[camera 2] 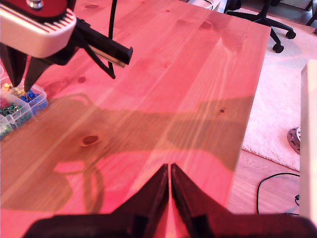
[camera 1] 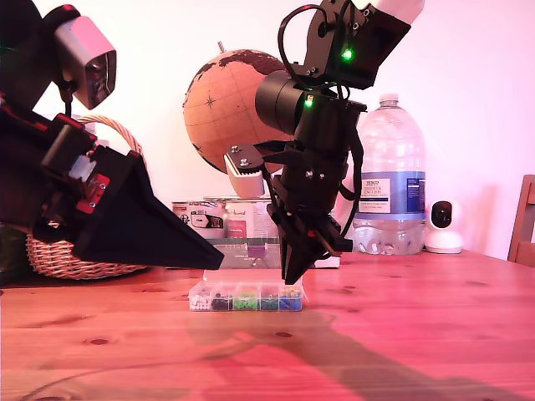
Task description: Sort the loose pins on the table into their correct compartments
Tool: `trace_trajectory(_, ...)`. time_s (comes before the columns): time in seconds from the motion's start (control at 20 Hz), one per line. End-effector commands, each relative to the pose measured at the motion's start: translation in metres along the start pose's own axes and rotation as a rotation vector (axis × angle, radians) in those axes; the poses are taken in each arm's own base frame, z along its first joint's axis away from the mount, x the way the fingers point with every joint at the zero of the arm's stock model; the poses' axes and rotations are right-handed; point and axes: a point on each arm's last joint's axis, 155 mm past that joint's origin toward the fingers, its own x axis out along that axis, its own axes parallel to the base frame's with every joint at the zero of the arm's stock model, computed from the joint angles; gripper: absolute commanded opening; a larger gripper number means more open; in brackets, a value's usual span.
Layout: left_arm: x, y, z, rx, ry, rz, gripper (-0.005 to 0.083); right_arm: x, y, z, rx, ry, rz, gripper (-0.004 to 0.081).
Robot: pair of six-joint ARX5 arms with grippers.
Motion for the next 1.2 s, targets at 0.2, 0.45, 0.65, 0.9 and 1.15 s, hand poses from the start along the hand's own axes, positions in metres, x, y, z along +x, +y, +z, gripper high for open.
trace_trajectory(0.2,0.0,0.0,-0.001,-0.002,0.001,-0.002,-0.0021,-0.019,-0.011,0.011,0.159,-0.024,-0.045,-0.0011)
trace_trajectory(0.45,0.0,0.002,0.001,0.003,-0.006,0.011,-0.0021,-0.089,-0.041,0.022,0.685,-0.138,-0.163,-0.0011)
trace_trajectory(0.65,-0.005,0.022,0.015,0.003,-0.063,0.079,-0.0021,-0.138,-0.069,0.029,1.012,-0.305,-0.242,-0.0011)
trace_trajectory(0.9,-0.021,0.062,0.039,-0.042,-0.164,0.189,-0.0021,-0.161,-0.095,0.01,1.224,-0.459,-0.409,-0.0011)
trace_trajectory(1.15,-0.038,0.094,0.05,-0.09,-0.23,0.295,-0.0021,-0.157,-0.065,-0.029,1.357,-0.574,-0.542,-0.0011)
